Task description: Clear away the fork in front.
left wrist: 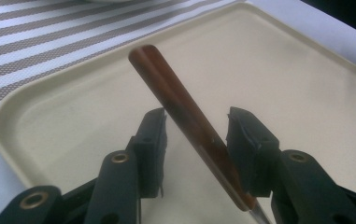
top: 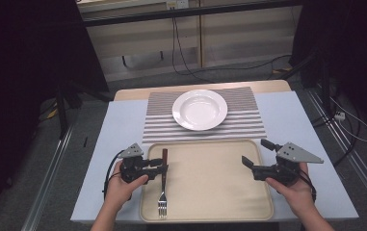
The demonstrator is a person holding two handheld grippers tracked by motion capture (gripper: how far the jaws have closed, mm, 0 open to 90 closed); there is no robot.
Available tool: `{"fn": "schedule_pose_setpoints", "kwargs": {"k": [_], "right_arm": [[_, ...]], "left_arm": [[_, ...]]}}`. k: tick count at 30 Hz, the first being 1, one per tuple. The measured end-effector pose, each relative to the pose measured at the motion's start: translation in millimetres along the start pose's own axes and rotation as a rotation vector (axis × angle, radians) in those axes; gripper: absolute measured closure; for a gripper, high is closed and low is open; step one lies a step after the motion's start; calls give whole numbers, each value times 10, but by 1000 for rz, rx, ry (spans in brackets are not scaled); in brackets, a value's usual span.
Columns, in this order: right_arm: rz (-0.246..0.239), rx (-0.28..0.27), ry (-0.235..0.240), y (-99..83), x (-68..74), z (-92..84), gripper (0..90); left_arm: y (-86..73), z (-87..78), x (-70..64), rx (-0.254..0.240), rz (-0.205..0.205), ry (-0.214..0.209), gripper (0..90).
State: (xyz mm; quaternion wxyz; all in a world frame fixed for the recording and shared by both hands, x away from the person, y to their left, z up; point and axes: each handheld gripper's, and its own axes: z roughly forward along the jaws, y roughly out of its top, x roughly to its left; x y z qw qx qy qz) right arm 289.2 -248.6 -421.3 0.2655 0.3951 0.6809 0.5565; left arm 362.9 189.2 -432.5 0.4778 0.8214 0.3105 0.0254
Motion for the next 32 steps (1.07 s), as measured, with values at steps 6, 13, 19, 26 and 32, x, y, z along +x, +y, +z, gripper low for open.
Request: {"fn": "schedule_pose_setpoints", "kwargs": {"k": [6,13,19,26,32], "right_arm": [[0,-3,-1,4,3,-9,91],[-4,5,-2,6,29,-32,91],[-30,26,2,13,50,-95,91],[-23,45,-10,-67,-13,-217,91],[-20,25,-12,-87,-33,-235,91]], "left_arm": [[6,-56,-8,-34,-4,17,557],[26,-212,-3,-136,-27,38,426],[-6,-393,-21,-147,32,83,326],[-98,-496,-27,-157,27,117,210],[-104,-498,-38,-176,26,119,173]]}}
